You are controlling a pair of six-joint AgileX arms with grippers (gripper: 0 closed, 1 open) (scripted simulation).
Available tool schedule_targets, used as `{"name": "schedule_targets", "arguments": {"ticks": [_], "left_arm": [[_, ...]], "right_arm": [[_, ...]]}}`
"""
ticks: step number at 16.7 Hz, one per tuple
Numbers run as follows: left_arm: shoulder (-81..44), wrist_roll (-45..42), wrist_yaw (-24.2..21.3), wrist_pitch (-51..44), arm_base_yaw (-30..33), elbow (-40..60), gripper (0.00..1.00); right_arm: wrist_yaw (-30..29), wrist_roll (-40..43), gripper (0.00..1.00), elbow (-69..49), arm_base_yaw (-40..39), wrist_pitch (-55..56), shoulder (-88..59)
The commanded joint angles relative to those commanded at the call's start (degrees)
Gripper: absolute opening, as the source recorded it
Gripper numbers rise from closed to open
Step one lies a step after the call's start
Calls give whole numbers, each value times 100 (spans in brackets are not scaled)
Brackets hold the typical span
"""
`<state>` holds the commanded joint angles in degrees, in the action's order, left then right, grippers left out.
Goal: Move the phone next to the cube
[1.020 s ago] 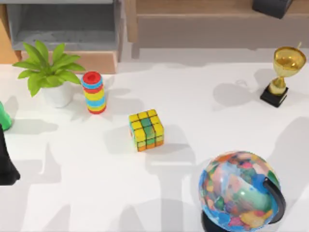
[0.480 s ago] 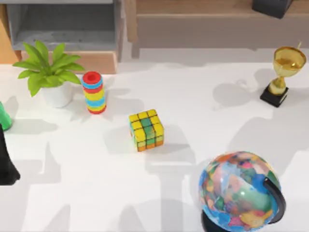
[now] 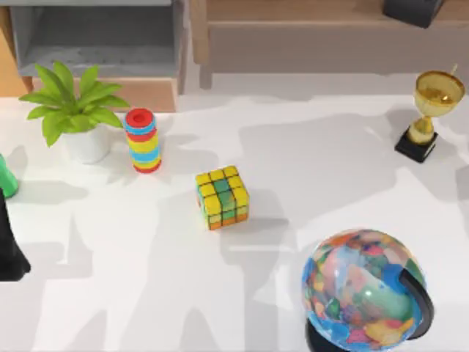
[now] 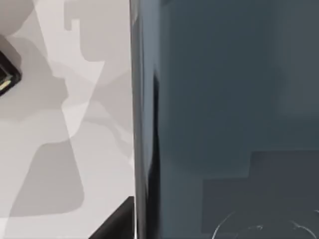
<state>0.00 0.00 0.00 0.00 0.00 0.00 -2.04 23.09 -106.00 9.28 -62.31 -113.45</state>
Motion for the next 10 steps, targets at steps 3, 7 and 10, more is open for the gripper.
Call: {"name": "schedule_targets", "arguments": {"ticks": [3, 7, 10], "left_arm": [[0, 0, 0, 0, 0, 0, 100], [0, 0, 0, 0, 0, 0, 100], [0, 0, 0, 0, 0, 0, 100]], "right_arm": [[-31, -1191, 0, -120, -689, -154, 190], [-15, -2647, 0, -163, -1676, -343, 202], [29, -3555, 0, -97, -2382, -448, 38]]}}
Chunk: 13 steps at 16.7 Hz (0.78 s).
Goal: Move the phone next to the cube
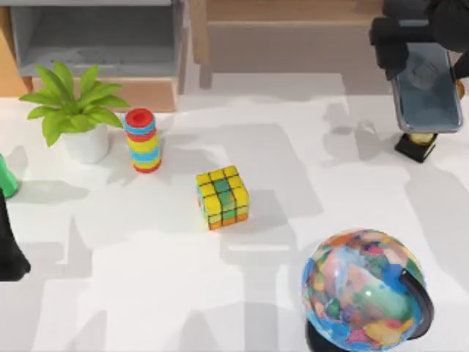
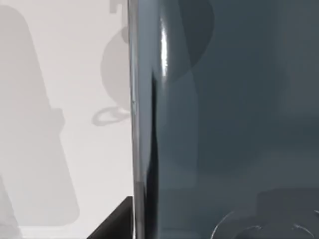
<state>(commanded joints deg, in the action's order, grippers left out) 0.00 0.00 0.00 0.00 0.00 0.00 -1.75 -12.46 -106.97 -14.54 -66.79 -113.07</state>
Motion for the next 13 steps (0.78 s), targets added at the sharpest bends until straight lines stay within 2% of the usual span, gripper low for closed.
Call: {"name": "schedule_targets", "arguments": {"ticks": [7, 13], "left_arm": [[0, 0, 0, 0, 0, 0, 100], [0, 0, 0, 0, 0, 0, 100]], "right_arm": [[111, -1414, 0, 375, -1175, -31, -796], [142, -1755, 0, 523, -1435, 0, -1157]]}}
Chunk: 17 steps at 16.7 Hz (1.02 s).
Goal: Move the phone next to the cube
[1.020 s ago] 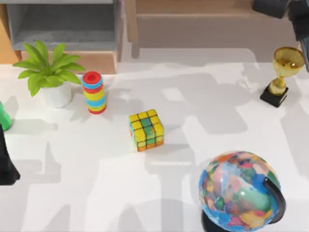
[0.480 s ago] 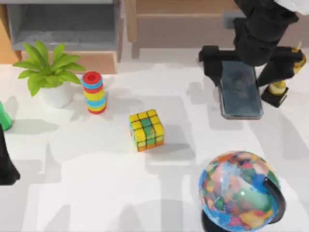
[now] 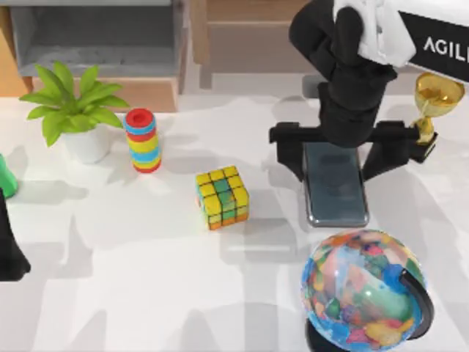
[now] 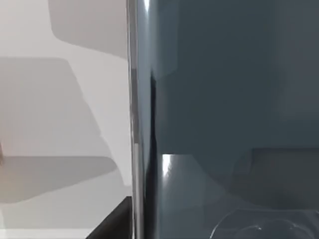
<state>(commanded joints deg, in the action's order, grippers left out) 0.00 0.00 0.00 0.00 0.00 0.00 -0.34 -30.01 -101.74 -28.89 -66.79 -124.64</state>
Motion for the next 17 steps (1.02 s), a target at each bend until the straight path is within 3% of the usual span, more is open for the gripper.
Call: {"name": "schedule_targets", "arguments": {"ticks": [17], "left_arm": [[0, 0, 0, 0, 0, 0, 100]], "right_arm": [[-96, -95, 0, -193, 3, -261, 373]]}}
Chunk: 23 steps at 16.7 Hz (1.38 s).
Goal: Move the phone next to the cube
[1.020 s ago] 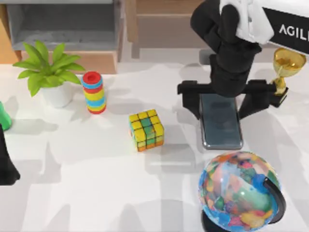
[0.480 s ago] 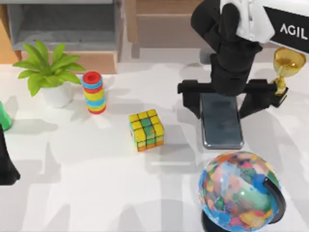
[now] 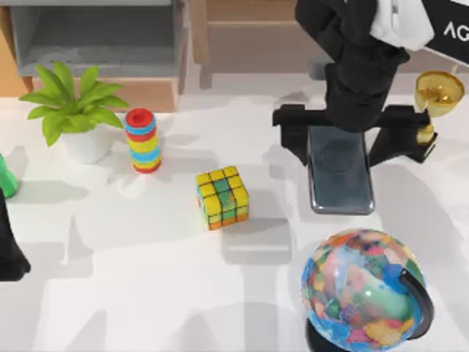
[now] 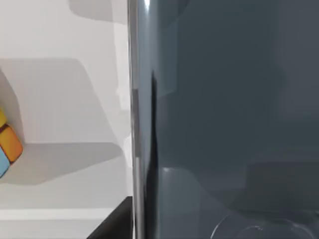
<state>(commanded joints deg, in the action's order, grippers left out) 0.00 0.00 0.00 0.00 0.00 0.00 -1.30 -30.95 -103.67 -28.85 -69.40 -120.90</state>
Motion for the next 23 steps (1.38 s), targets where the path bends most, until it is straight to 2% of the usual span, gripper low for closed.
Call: {"name": "schedule_targets", "arguments": {"ticks": [11, 23], "left_arm": [[0, 0, 0, 0, 0, 0, 100], [0, 0, 0, 0, 0, 0, 100]], "right_arm": [[-66, -82, 0, -150, -38, -55, 543], [24, -57, 0, 46, -47, 562, 534]]}}
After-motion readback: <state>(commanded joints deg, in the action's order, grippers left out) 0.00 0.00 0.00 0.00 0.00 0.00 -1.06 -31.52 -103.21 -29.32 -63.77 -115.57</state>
